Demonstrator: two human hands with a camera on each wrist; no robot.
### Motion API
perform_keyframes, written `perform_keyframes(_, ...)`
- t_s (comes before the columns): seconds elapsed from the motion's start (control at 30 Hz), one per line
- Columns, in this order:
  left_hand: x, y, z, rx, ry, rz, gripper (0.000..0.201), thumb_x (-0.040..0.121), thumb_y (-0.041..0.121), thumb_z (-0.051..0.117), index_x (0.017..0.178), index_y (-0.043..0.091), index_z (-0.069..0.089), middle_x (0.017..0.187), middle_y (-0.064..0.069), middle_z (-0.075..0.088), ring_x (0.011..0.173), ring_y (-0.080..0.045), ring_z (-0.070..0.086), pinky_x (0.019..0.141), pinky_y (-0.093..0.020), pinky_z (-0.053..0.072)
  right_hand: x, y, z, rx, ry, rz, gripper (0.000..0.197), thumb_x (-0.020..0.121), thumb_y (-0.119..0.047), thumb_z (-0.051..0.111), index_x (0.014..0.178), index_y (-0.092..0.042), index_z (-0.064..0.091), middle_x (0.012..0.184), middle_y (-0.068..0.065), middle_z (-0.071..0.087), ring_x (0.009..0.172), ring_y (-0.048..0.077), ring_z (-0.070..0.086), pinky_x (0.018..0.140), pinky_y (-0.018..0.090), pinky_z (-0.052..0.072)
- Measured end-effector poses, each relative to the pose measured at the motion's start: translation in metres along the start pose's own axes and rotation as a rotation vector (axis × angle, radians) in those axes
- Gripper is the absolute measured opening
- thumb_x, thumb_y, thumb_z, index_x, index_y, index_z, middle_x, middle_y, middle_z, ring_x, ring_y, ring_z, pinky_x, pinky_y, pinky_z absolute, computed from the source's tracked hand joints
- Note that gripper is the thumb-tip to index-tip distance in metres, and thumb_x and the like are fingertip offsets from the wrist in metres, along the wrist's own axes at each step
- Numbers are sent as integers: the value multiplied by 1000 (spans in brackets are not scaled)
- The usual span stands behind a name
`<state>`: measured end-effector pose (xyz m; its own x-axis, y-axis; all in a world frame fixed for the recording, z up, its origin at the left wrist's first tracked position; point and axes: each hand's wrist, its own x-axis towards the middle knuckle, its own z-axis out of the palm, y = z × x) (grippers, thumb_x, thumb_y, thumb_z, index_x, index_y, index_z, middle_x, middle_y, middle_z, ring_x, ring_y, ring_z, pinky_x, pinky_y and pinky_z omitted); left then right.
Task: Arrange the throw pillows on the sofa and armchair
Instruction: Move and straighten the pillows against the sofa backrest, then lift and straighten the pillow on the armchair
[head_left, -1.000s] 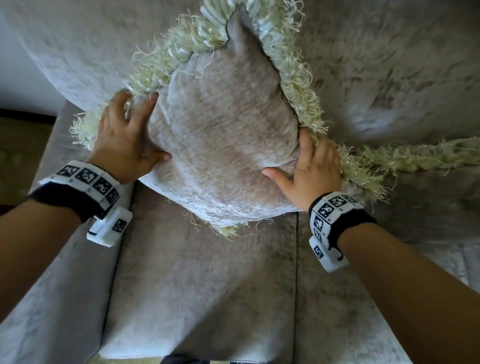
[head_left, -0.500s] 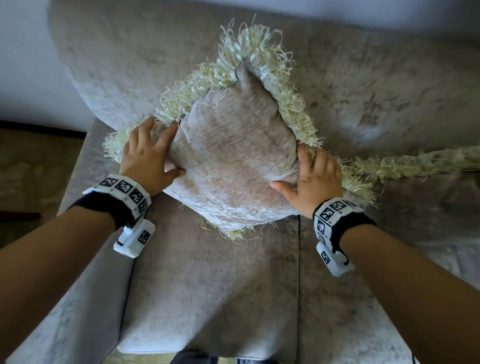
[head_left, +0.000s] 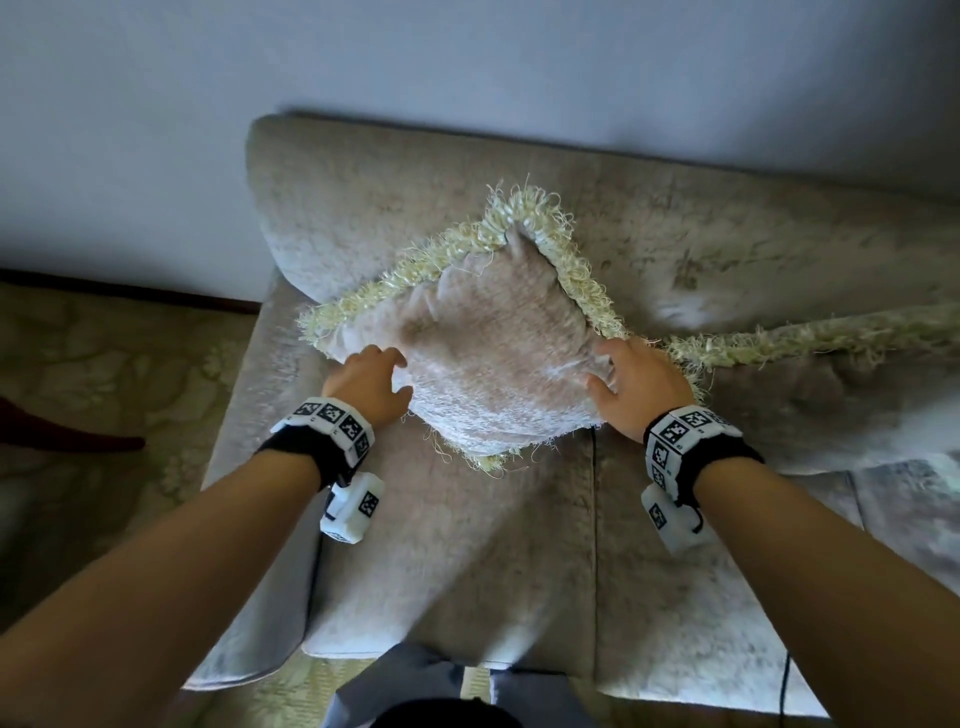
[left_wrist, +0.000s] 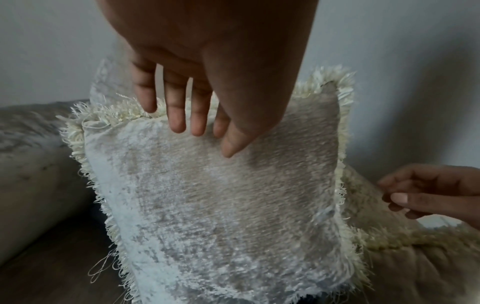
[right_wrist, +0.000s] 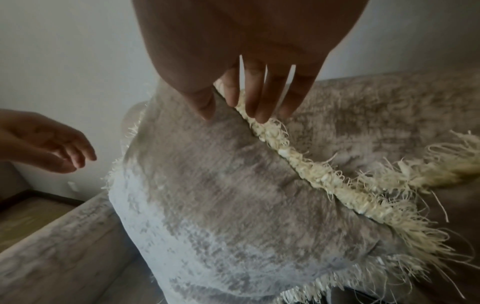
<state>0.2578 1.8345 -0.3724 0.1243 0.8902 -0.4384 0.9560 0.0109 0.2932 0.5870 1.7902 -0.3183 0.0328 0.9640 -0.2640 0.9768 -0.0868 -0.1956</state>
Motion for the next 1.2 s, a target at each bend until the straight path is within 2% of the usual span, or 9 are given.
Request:
perform_keyframes(0.07, -16, -1, -11, -24, -9, -4, 41, 88, 43, 58, 125, 26, 54, 119, -4, 57, 104, -23, 60, 92, -44, 50, -9, -11, -14, 21, -25, -14, 39, 95, -37, 54, 130, -20, 53, 120, 4, 60, 106, 26, 60, 86, 38, 49)
perform_keyframes(0.17, -39, -6, -27, -26, -6, -26, 41, 89, 41, 57, 125, 23, 54, 116, -5, 59, 107, -26, 56, 94, -44, 48, -17, -27, -30, 38, -55, -48, 39, 95, -39, 52, 130, -22, 54, 122, 1, 61, 105, 22, 62, 84, 35, 51)
perform_keyframes(0.27, -64, -14, -47, -38, 56, -81, 40, 89, 41, 55, 125, 25, 55, 120, -3, 59, 109, -25, 57, 93, -44, 50, -18, -46, -45, 37, -81, -109, 37, 95, -41, 50, 127, -23, 54, 120, 0, 62, 101, 21, 63, 84, 39, 54)
perform_keyframes(0.43, -132, -36, -68, -73, 207, -207, 38, 86, 44, 58, 121, 28, 57, 119, 1, 62, 102, -21, 62, 86, -41, 54, -27, -87, -67, -1, -30, -310, 34, 95, -38, 52, 125, -22, 57, 115, -2, 64, 98, 20, 63, 80, 35, 53)
perform_keyframes(0.57, -203, -57, -83, -92, 250, -368, 38, 84, 48, 55, 120, 35, 58, 120, 2, 60, 106, -22, 59, 90, -43, 52, -39, -135, -83, -66, -53, -503, 30, 94, -42, 53, 119, -25, 58, 113, -4, 64, 90, 19, 64, 77, 36, 54)
perform_keyframes(0.63, -244, -72, -92, -122, 315, -452, 38, 81, 50, 54, 117, 38, 61, 120, 4, 61, 106, -23, 61, 90, -42, 53, -46, -168, -92, -69, -54, -593, 30, 94, -41, 52, 120, -25, 57, 115, -2, 63, 95, 20, 62, 78, 35, 52)
perform_keyframes(0.73, -305, -104, -106, -145, 421, -544, 41, 83, 50, 57, 121, 35, 60, 117, 3, 61, 105, -23, 62, 89, -42, 54, -62, -229, -99, -67, -12, -724, 30, 94, -40, 54, 119, -25, 58, 113, -2, 63, 98, 20, 60, 79, 34, 50)
perform_keyframes(0.9, -400, -158, -115, -166, 536, -682, 35, 87, 49, 56, 119, 34, 57, 110, 2, 59, 98, -24, 61, 82, -42, 56, -109, -336, -96, -47, 3, -946, 29, 93, -37, 55, 118, -25, 59, 110, -4, 63, 95, 17, 59, 79, 34, 50)
perform_keyframes(1.2, -574, -293, -74, -217, 642, -938, 38, 88, 50, 55, 122, 33, 56, 115, 3, 57, 103, -22, 59, 87, -43, 54, -238, -545, -30, -52, -16, -1291, 24, 92, -41, 57, 112, -30, 59, 101, -10, 60, 88, 14, 58, 72, 30, 49)
